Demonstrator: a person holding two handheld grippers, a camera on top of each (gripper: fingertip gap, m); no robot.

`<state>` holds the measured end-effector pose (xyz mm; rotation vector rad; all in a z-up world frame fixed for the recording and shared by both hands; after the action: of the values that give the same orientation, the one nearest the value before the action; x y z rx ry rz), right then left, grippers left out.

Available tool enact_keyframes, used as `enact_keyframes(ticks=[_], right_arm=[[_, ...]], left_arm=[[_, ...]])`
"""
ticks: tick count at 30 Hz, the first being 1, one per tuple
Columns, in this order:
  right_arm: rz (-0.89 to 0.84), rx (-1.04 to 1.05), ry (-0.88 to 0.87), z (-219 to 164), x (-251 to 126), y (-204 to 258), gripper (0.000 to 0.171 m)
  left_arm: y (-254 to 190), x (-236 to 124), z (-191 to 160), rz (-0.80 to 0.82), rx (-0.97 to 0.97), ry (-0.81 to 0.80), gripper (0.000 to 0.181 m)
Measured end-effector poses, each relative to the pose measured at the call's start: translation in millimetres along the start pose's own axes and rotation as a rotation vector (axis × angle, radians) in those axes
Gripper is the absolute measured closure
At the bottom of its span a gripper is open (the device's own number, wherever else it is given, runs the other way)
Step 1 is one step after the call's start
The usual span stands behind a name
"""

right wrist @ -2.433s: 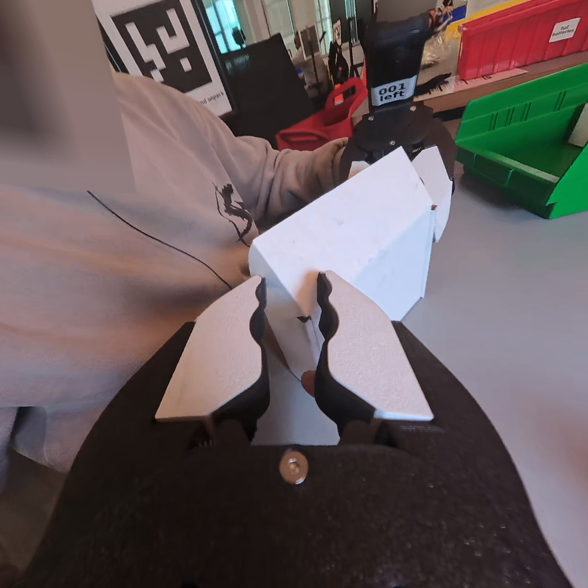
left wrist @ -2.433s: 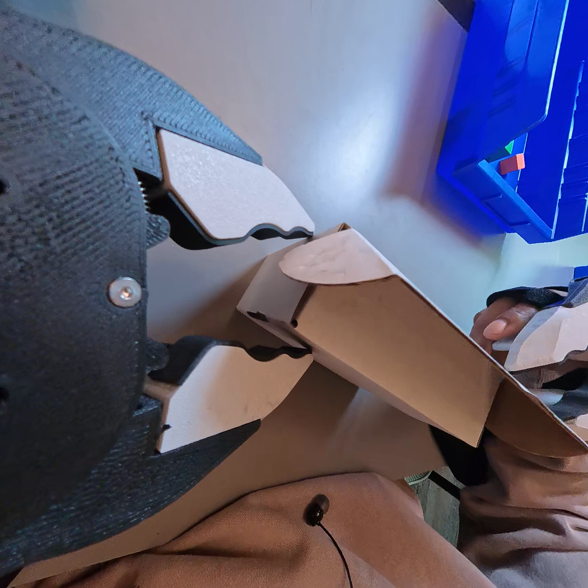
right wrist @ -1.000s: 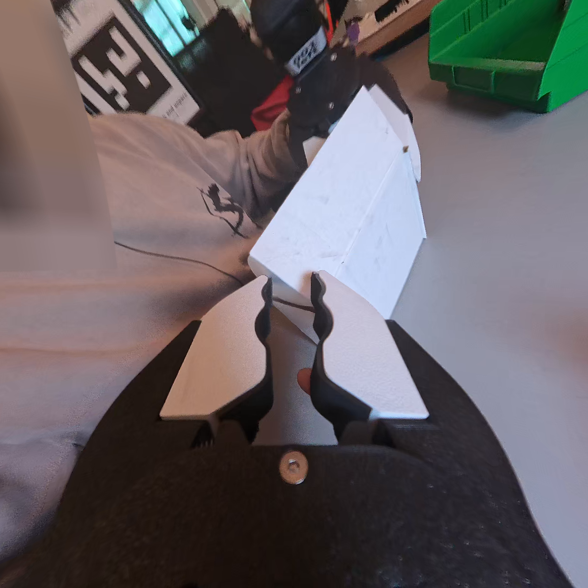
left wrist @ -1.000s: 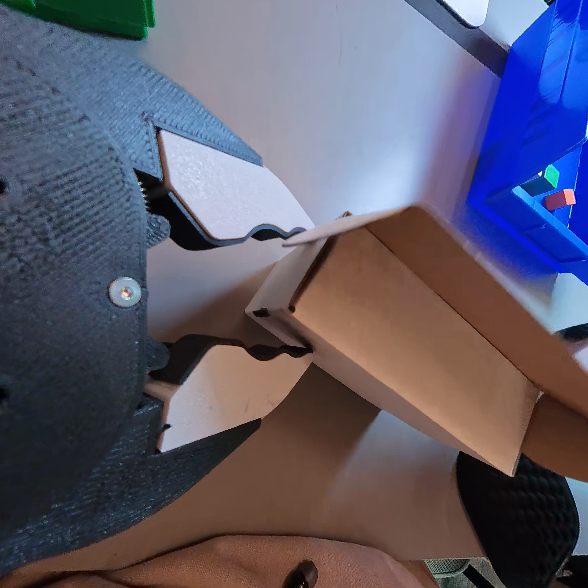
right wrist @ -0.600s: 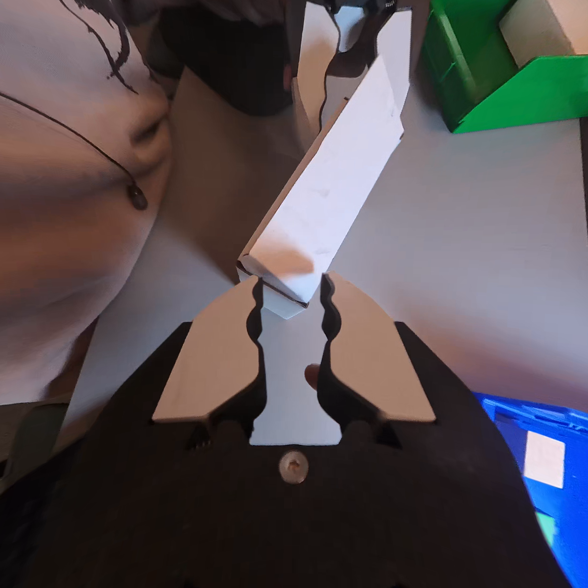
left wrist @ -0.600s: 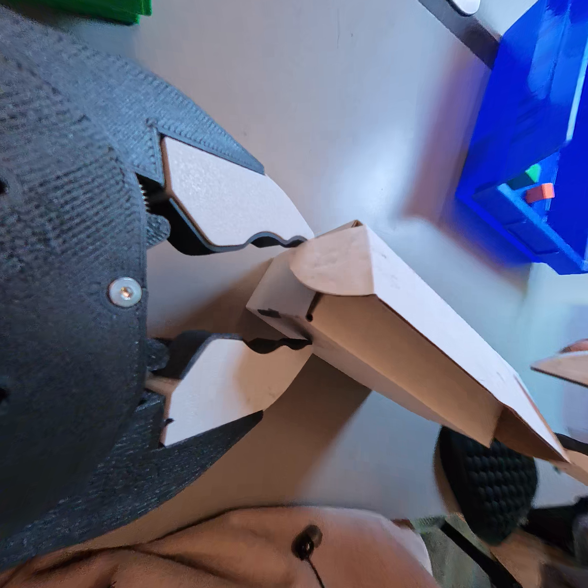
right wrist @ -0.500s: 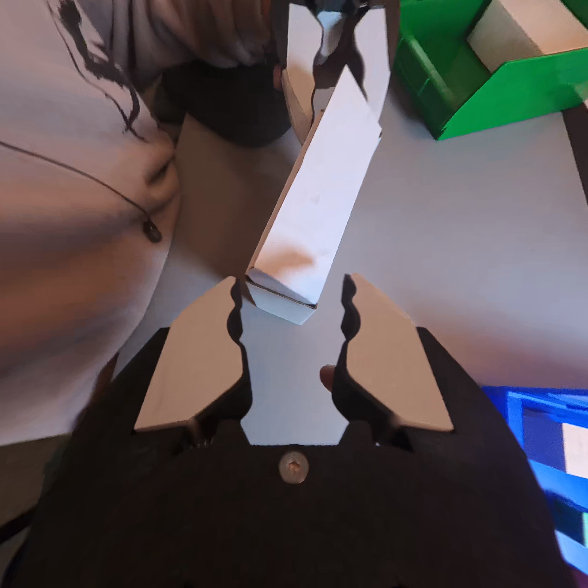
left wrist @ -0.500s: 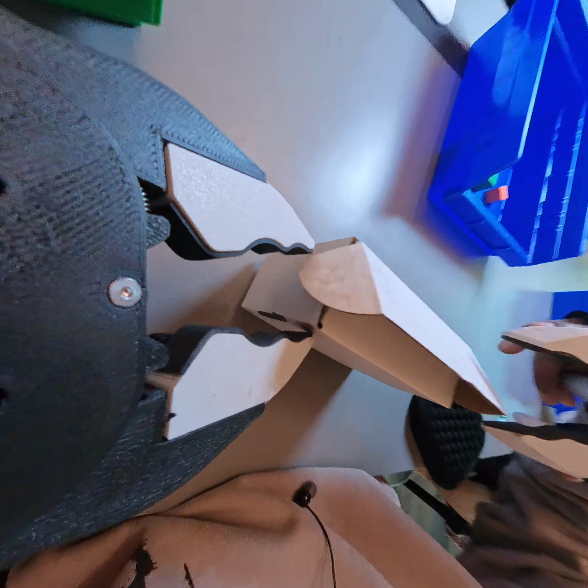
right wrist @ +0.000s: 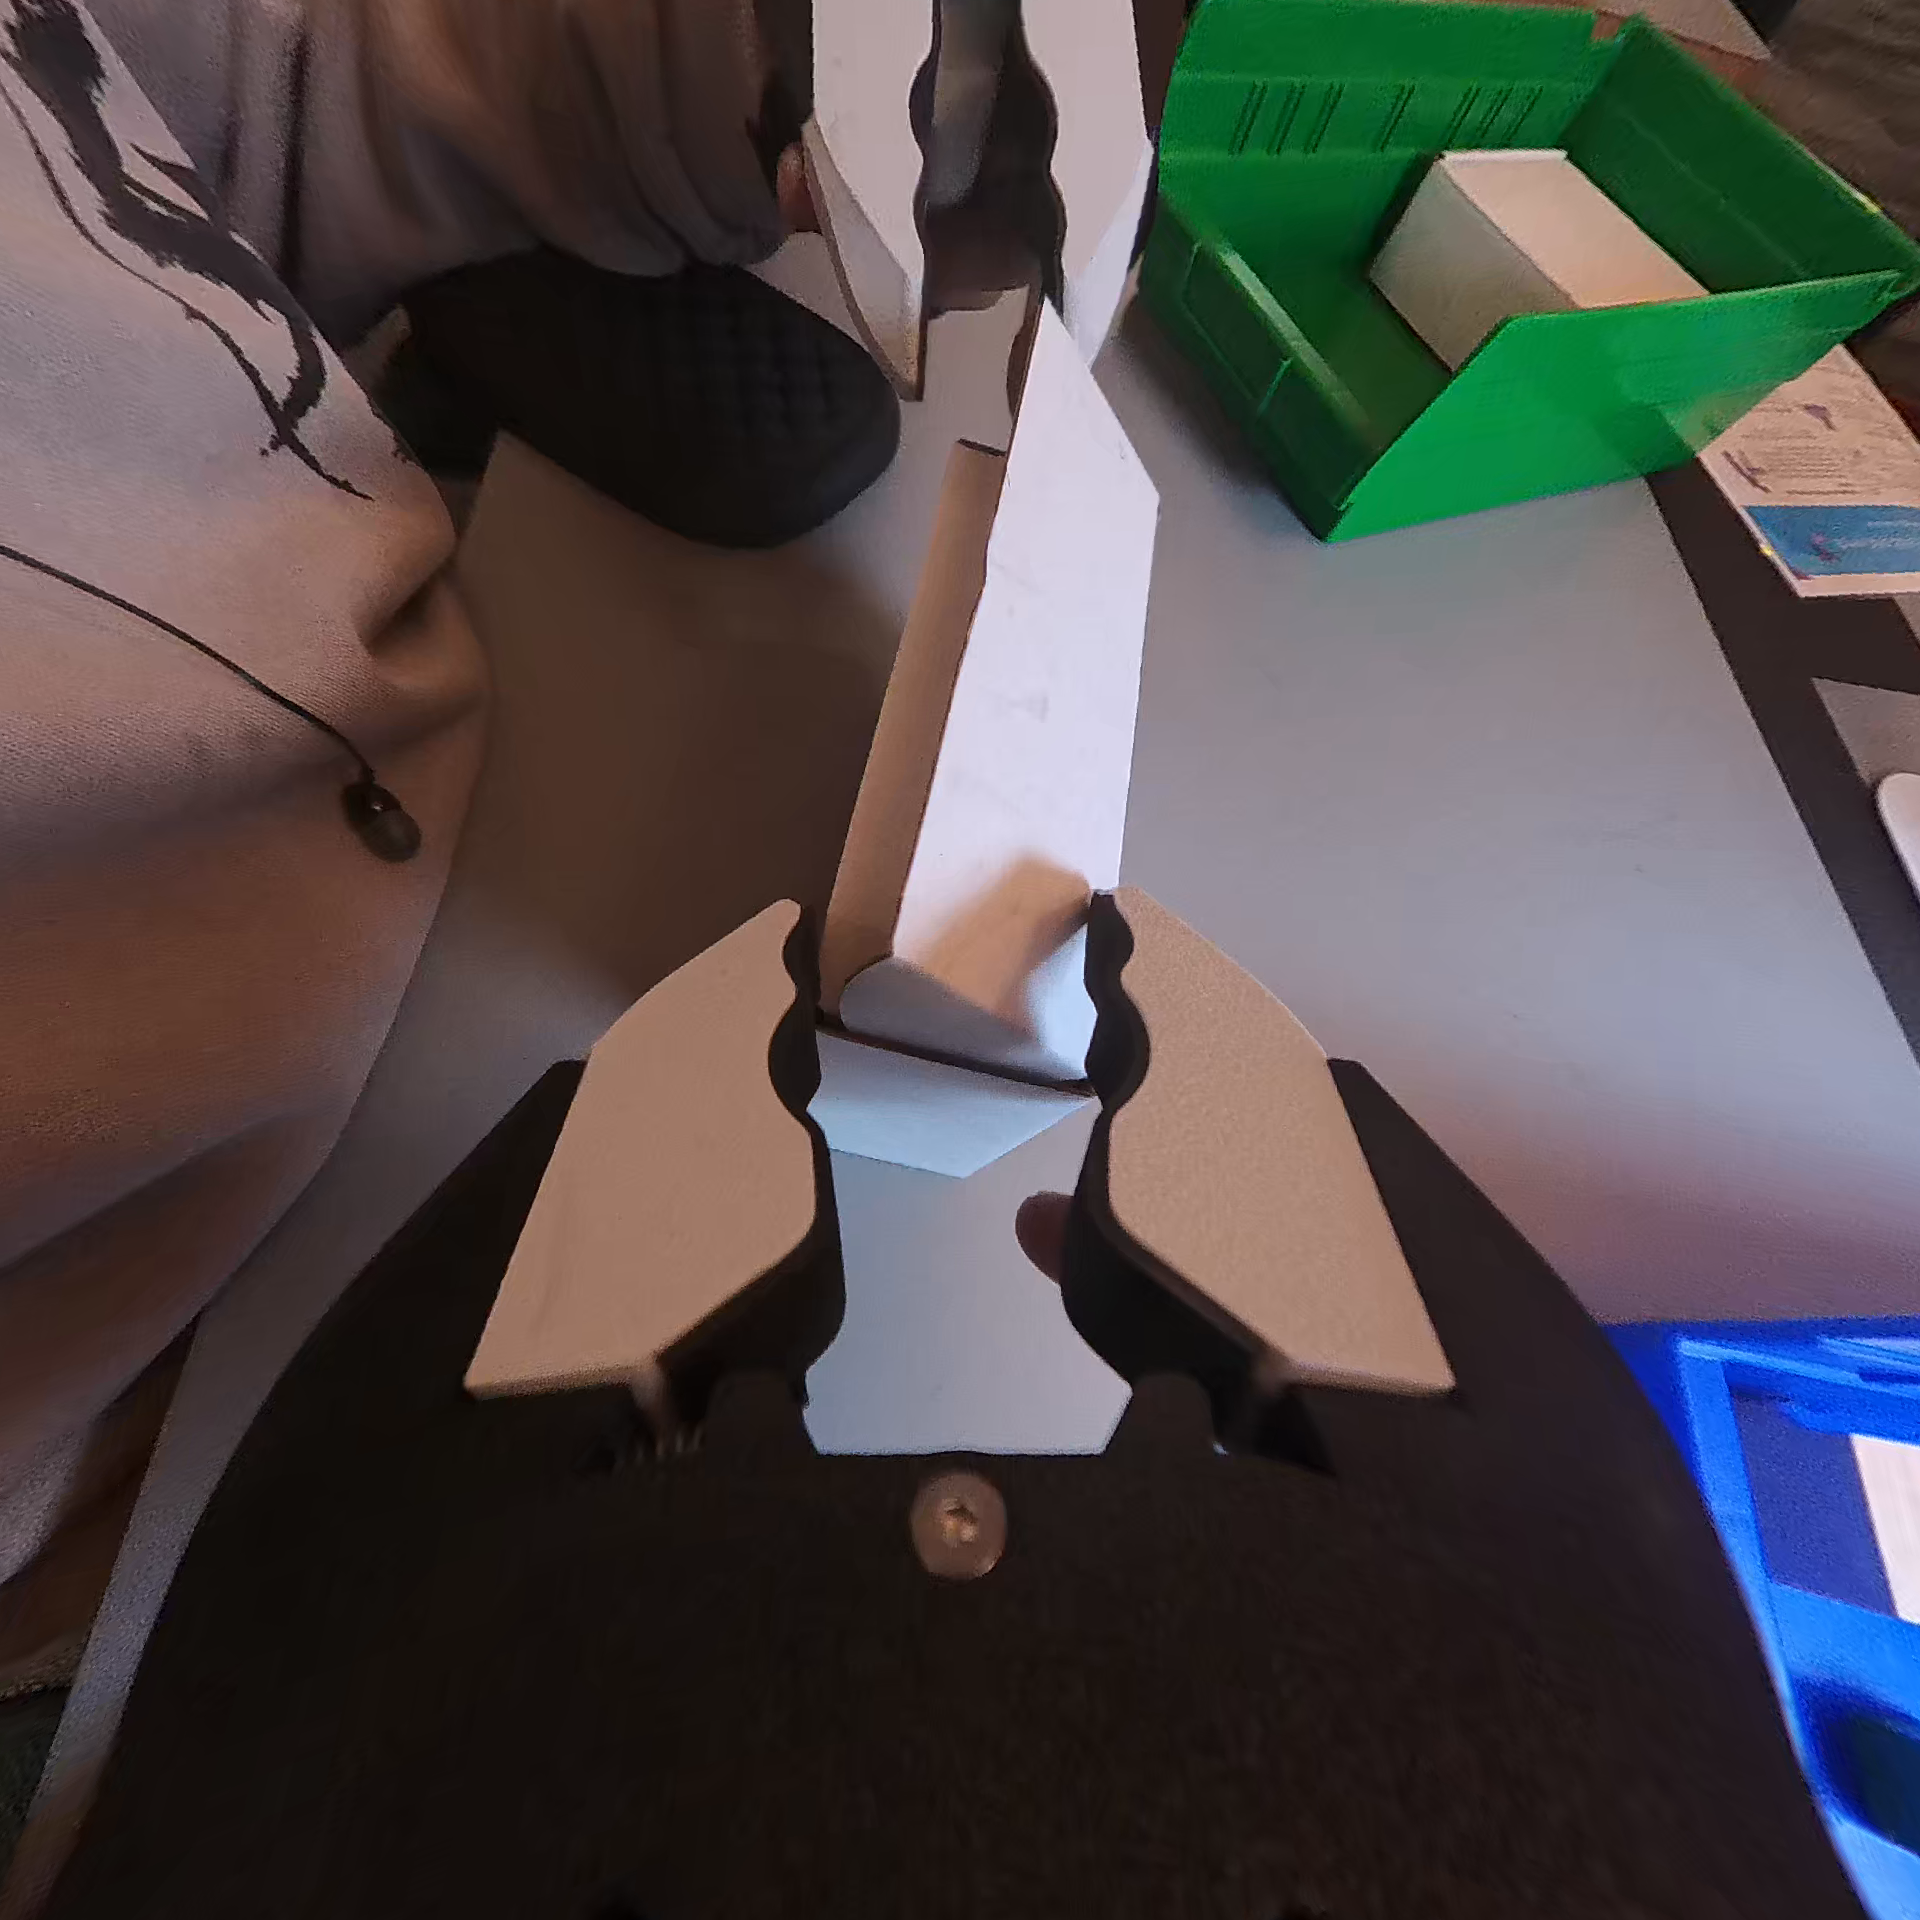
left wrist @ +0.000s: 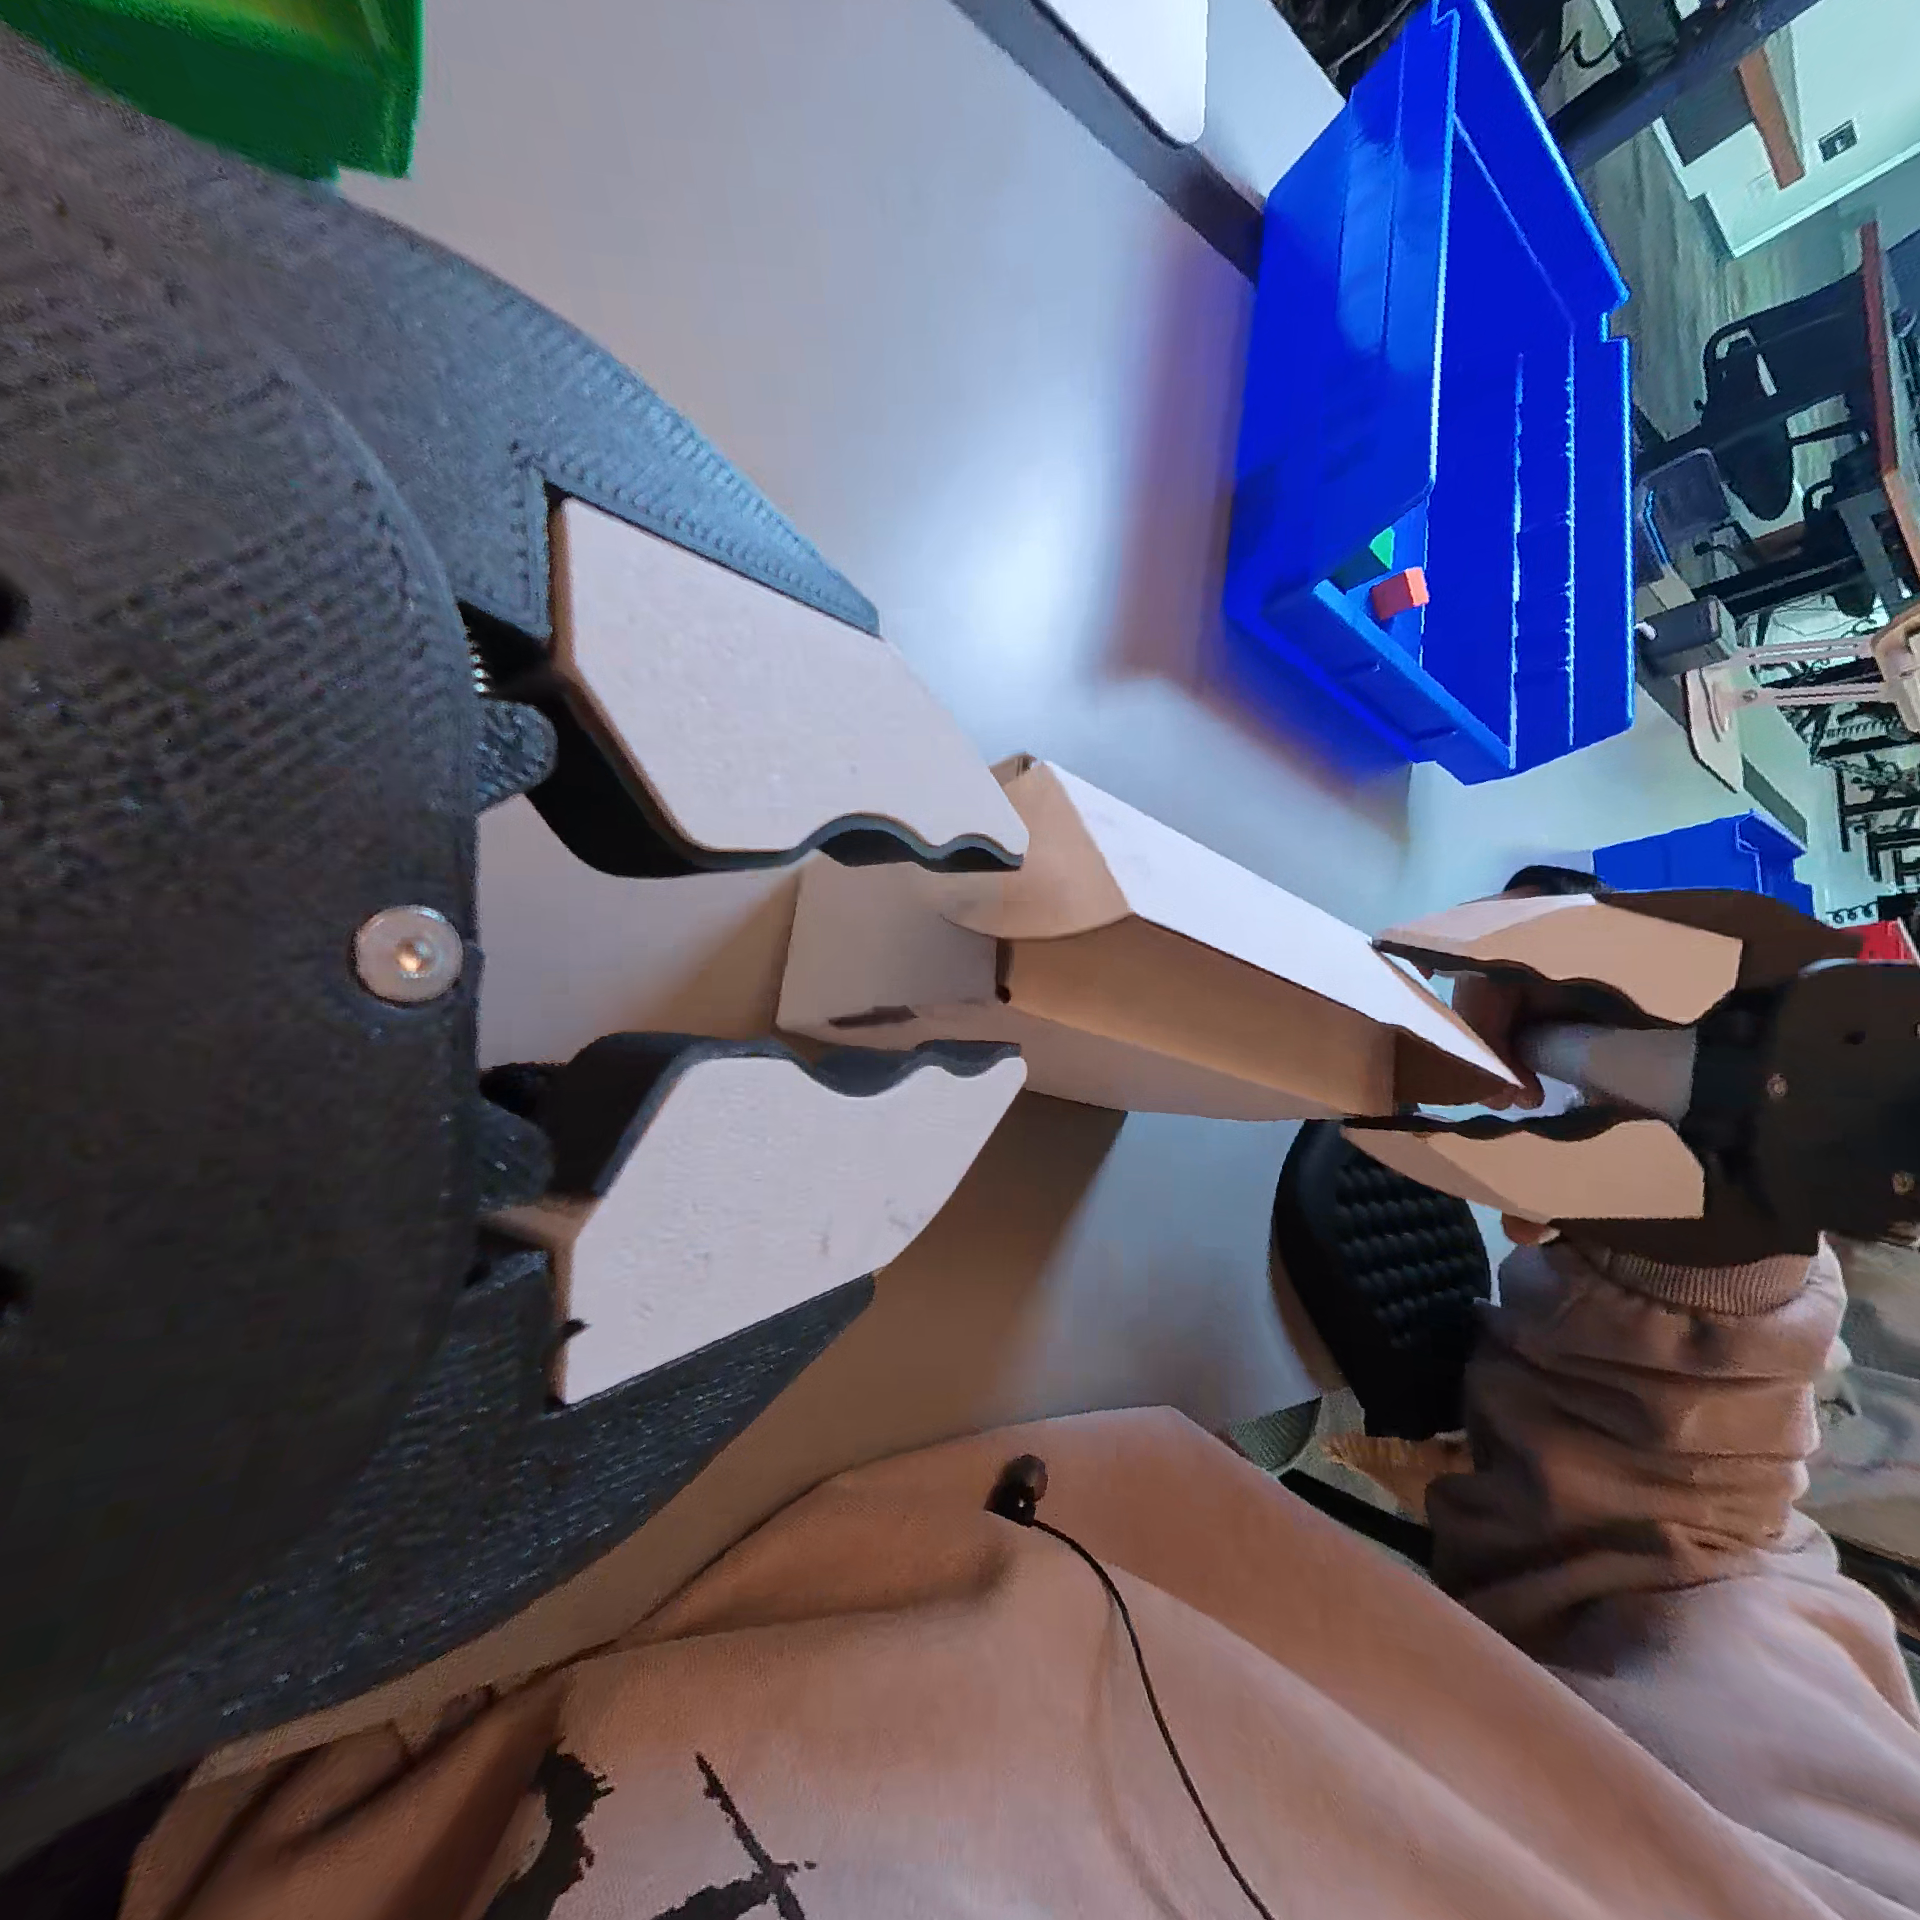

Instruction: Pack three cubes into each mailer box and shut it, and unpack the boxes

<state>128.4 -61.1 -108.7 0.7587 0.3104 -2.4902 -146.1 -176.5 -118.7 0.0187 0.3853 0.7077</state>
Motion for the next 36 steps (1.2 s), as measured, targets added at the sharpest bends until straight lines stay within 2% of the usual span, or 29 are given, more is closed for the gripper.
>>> enact_keyframes(ticks=[1, 4, 7, 11, 15, 18, 23, 32, 36], right_arm=[[0.024, 0.011, -0.02, -2.2, -1.7, -3.1, 0.122], [0.082, 0.031, -0.067, -7.4, -5.2, -11.2, 0.123], [0.131, 0.015, -0.08, -9.2, -6.4, -15.4, 0.123], [0.163, -0.026, -0.071, -8.0, -5.1, -16.3, 0.123], [0.168, -0.041, -0.09, -9.3, -3.4, -14.9, 0.123], [0.16, -0.049, -0.076, -8.3, -3.4, -13.6, 0.123], [0.159, -0.061, -0.074, -8.3, -3.0, -12.1, 0.122], [0.119, -0.088, -0.046, -6.6, -3.8, -6.6, 0.122], [0.125, -0.09, -0.037, -4.0, -0.9, -8.7, 0.121]], left_arm=[[3.0, -4.0, 1.8, 0.008, 0.023, 0.003, 0.151], [17.8, -16.7, 8.3, 0.015, 0.106, -0.008, 0.147], [33.3, -12.0, 7.1, -0.023, 0.226, 0.057, 0.132], [26.5, 12.4, 12.5, -0.214, 0.298, 0.138, 0.12], [20.8, 24.2, 27.4, -0.374, 0.303, 0.124, 0.137], [22.8, 26.6, 35.1, -0.433, 0.29, 0.132, 0.15], [23.6, 29.2, 37.5, -0.448, 0.262, 0.144, 0.151], [29.8, 31.1, 30.9, -0.418, -0.056, 0.07, 0.154], [34.6, 28.1, 32.3, -0.415, -0.073, 0.091, 0.159]])
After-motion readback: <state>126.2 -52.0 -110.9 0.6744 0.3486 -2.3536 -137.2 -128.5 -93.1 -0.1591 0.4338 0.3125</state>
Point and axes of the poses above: each gripper's, where its closed fingertips meet, x out along the fingers, z out of its top, y = z × x across the jaws, the point moved 10 cm from there along -x, back along the fingers, and after that the axes turned 11 degrees about z, right-handed, at the moved point
